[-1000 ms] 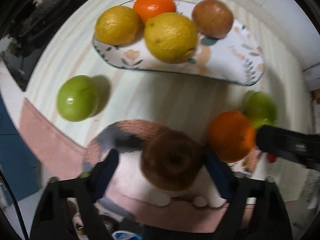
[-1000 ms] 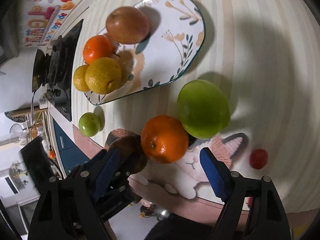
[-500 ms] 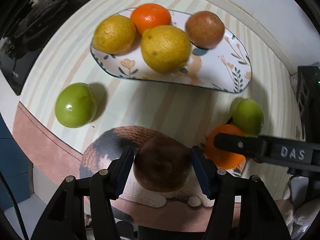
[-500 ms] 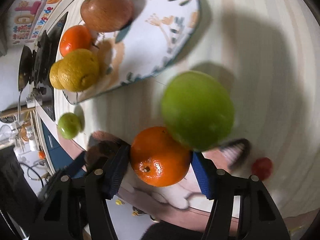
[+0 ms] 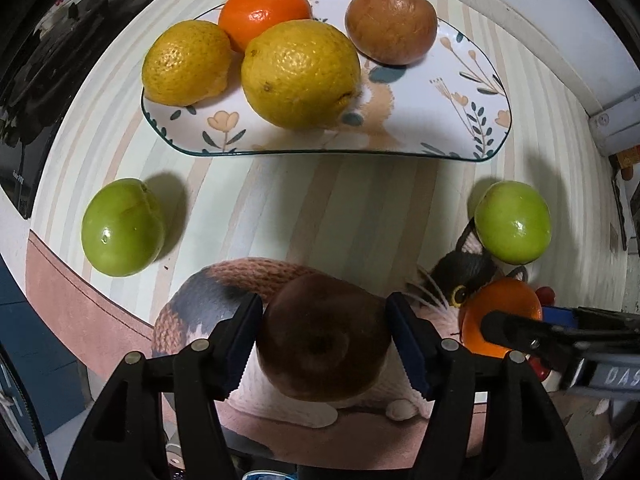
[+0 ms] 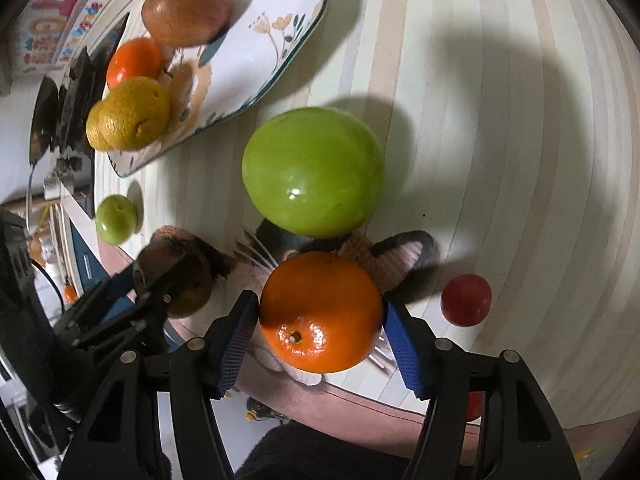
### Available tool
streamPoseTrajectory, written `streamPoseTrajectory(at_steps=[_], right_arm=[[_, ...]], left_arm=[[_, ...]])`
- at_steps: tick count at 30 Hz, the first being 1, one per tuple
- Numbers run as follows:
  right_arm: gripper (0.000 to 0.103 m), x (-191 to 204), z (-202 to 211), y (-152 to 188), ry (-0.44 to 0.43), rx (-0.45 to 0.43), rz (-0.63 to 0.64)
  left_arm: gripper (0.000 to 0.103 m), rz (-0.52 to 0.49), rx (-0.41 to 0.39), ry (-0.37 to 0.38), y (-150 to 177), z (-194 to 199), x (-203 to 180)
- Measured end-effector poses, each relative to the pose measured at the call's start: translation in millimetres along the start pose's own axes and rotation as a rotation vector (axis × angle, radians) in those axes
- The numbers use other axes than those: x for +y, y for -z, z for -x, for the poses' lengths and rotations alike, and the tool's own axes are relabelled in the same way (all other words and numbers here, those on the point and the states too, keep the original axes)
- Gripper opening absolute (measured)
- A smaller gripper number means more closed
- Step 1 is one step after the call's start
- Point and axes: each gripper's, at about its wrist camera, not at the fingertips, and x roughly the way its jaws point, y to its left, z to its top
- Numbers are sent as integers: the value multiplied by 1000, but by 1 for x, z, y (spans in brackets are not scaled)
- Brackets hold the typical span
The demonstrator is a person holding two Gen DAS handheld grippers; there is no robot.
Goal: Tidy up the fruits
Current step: 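Carry the brown fruit and orange onto the deer plate and open both grippers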
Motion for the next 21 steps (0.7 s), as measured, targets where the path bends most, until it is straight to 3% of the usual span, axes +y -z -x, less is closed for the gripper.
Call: streamPoseTrajectory(at_steps=[9, 13, 18, 21], right_arm=[[65, 13, 2, 11, 51, -59, 82], [65, 16, 30, 12, -15, -89, 83], [65, 10, 84, -23, -113, -170, 44], [65, 12, 104, -63, -108, -205, 29]], left_arm=[[61, 24, -21, -7, 13, 13, 0], [61, 40, -72, 26, 8, 43, -1], [61, 62, -189, 97, -14, 93, -12], [61, 80, -234, 107, -35, 102, -19]])
